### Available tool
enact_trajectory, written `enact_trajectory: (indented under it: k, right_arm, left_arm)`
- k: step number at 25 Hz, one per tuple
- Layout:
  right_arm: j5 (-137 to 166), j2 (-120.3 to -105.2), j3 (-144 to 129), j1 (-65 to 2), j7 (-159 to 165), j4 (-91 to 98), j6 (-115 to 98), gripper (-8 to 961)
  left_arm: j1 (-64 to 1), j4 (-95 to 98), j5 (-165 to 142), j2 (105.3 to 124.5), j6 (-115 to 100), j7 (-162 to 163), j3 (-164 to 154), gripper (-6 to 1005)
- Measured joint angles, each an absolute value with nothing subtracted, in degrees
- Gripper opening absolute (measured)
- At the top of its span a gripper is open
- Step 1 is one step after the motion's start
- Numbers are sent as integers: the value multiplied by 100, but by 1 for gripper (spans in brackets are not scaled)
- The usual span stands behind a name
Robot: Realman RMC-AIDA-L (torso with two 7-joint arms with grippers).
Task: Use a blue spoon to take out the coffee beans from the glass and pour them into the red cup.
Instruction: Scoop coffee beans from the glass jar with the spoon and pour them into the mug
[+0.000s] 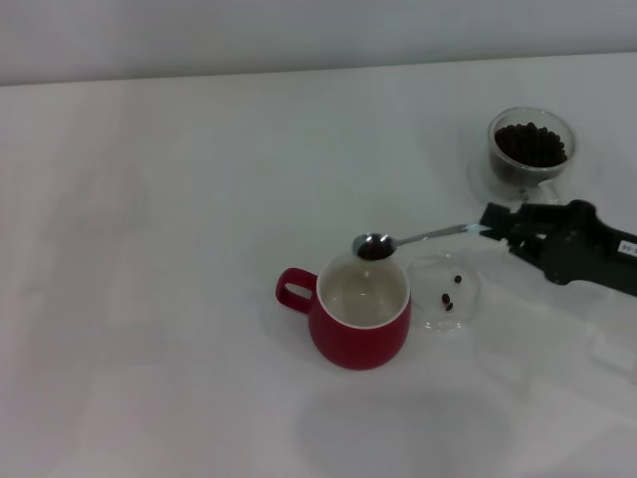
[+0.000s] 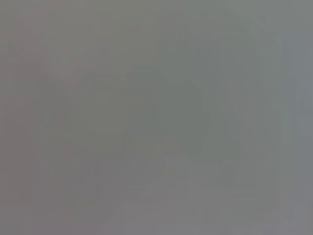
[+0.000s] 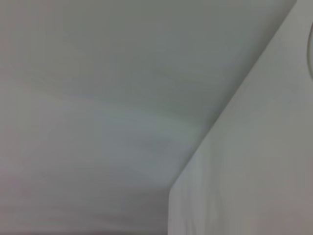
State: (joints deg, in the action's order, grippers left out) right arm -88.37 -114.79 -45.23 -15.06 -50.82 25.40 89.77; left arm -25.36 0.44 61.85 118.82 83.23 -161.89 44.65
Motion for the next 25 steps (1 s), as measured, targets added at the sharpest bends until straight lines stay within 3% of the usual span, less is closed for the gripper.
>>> enact_trajectory:
  k: [12, 25]
  right_arm:
    - [-8872, -11511, -4800, -1658, -5638, 2516, 9033, 142]
    - [-8881, -11366, -4659, -1606, -6612, 2547, 9042, 141]
  left_arm:
    - [-2557, 44, 6188, 11874, 8271, -16189, 4456, 503]
    - [-2512, 52, 6179, 11883, 8270, -16190, 4433, 504]
